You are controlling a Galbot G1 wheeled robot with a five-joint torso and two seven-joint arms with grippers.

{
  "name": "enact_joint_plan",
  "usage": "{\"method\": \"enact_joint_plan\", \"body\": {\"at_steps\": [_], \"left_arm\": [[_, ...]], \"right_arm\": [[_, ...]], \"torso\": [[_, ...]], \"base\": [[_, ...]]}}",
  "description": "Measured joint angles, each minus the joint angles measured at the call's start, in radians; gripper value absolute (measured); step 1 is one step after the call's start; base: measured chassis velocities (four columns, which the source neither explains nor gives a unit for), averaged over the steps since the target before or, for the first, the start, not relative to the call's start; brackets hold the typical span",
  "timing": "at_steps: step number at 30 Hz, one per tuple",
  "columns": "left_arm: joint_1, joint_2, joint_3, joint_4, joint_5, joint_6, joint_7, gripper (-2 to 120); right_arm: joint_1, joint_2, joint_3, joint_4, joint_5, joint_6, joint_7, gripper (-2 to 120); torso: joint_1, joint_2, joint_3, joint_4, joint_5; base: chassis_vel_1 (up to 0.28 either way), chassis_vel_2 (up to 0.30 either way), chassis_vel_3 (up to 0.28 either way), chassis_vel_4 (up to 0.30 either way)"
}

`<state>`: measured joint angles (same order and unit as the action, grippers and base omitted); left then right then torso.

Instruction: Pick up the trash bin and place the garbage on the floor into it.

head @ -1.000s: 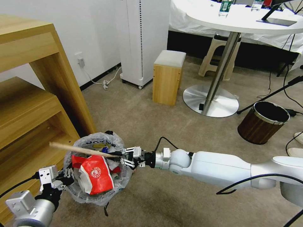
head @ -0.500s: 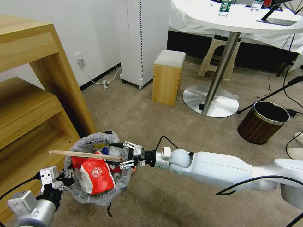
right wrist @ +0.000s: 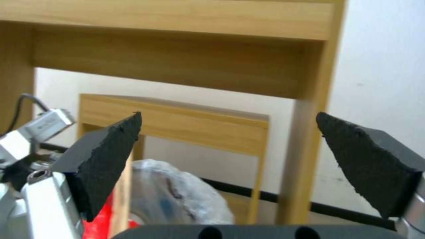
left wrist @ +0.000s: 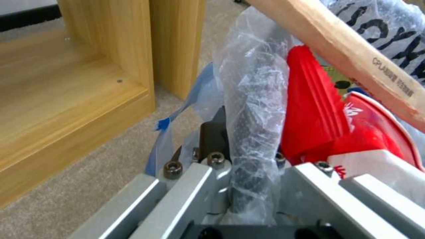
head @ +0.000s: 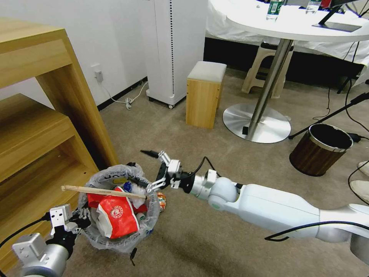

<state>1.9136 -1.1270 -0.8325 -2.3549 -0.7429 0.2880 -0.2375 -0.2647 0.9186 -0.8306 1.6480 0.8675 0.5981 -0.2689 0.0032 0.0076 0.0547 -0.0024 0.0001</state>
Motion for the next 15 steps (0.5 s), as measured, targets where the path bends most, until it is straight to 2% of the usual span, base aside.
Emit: {"method": "enact_joint_plan", "body": {"at_steps": [2, 5, 6, 8, 12, 13, 15], "left_arm": [[0.0, 0.0, 0.0, 0.001, 0.0, 0.0, 0.0, 1], [0.0, -0.001, 0.001, 0.002, 0.003, -0.001, 0.0, 1], [0.0, -0.001, 0.001, 0.002, 0.003, -0.001, 0.0, 1], [-0.001, -0.001, 0.001, 0.002, 0.003, -0.002, 0.0, 1], [-0.007, -0.002, 0.006, 0.002, 0.003, -0.002, 0.0, 1], [-0.007, -0.002, 0.006, 0.002, 0.003, -0.002, 0.0, 1], [-0.012, -0.004, 0.012, 0.004, 0.007, -0.002, 0.0, 1]], "right_arm": [[-0.021, -0.018, 0.027, 0.009, -0.002, 0.0, 0.001, 100], [-0.112, -0.08, 0.123, 0.039, -0.006, -0.004, 0.0, 100], [-0.112, -0.08, 0.123, 0.039, -0.006, -0.004, 0.0, 100], [-0.167, -0.131, 0.172, 0.035, -0.017, -0.002, -0.018, 100], [-0.246, -0.218, 0.226, -0.01, -0.031, 0.018, -0.071, 100], [-0.246, -0.218, 0.226, -0.01, -0.031, 0.018, -0.071, 100], [-0.295, -0.25, 0.261, -0.076, -0.047, 0.034, -0.117, 100]], "torso": [[0.0, 0.0, 0.0, -0.0001, 0.0], [0.0, 0.0, 0.0, 0.0002, 0.0002], [0.0, 0.0, 0.0, 0.0002, 0.0002], [0.0, 0.0, 0.0, 0.0, 0.0002], [0.0, 0.0, 0.0, -0.0003, 0.0003], [0.0, 0.0, 0.0, -0.0003, 0.0003], [0.0, 0.0, 0.0, -0.0005, 0.0002]], "base": [[0.0, 0.0, 0.0, 0.0], [0.0, 0.0, 0.0, 0.0], [0.0, 0.0, 0.0, 0.0], [0.0, 0.0, 0.0, 0.0], [0.0, 0.0, 0.0, 0.0], [0.0, 0.0, 0.0, 0.0], [0.0, 0.0, 0.0, 0.0]]}}
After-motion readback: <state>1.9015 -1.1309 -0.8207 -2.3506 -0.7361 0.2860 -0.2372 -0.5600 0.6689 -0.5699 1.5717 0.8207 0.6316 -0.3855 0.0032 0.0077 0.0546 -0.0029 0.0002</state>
